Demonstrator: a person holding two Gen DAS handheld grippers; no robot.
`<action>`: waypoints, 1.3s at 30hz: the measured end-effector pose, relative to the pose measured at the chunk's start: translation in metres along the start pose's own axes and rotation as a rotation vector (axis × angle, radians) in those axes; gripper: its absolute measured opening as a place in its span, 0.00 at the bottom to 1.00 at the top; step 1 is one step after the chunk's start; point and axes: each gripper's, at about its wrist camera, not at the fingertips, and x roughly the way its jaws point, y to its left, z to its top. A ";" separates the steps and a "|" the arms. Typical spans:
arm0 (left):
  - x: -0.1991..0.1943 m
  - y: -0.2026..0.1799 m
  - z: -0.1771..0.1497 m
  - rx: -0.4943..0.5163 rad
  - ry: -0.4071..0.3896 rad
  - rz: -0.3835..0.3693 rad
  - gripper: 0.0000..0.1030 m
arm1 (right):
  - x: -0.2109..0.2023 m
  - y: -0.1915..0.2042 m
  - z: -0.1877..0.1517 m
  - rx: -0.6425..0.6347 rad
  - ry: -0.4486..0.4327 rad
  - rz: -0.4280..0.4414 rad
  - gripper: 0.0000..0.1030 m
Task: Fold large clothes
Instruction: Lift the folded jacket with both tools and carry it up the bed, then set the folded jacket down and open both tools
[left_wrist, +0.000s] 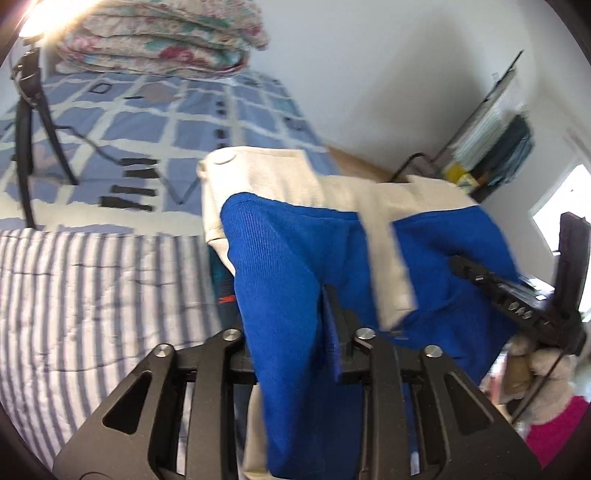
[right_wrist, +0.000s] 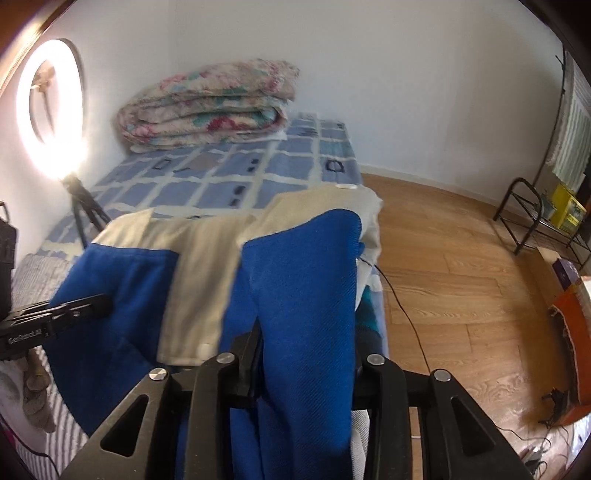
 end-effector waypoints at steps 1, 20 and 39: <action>0.005 0.003 -0.001 -0.006 0.015 0.030 0.35 | 0.006 -0.005 -0.001 0.011 0.021 -0.033 0.44; -0.103 -0.020 -0.029 0.096 -0.105 0.095 0.52 | -0.066 -0.026 -0.028 0.145 -0.077 -0.155 0.55; -0.348 -0.099 -0.144 0.268 -0.296 0.059 0.52 | -0.261 0.060 -0.078 0.091 -0.293 -0.021 0.55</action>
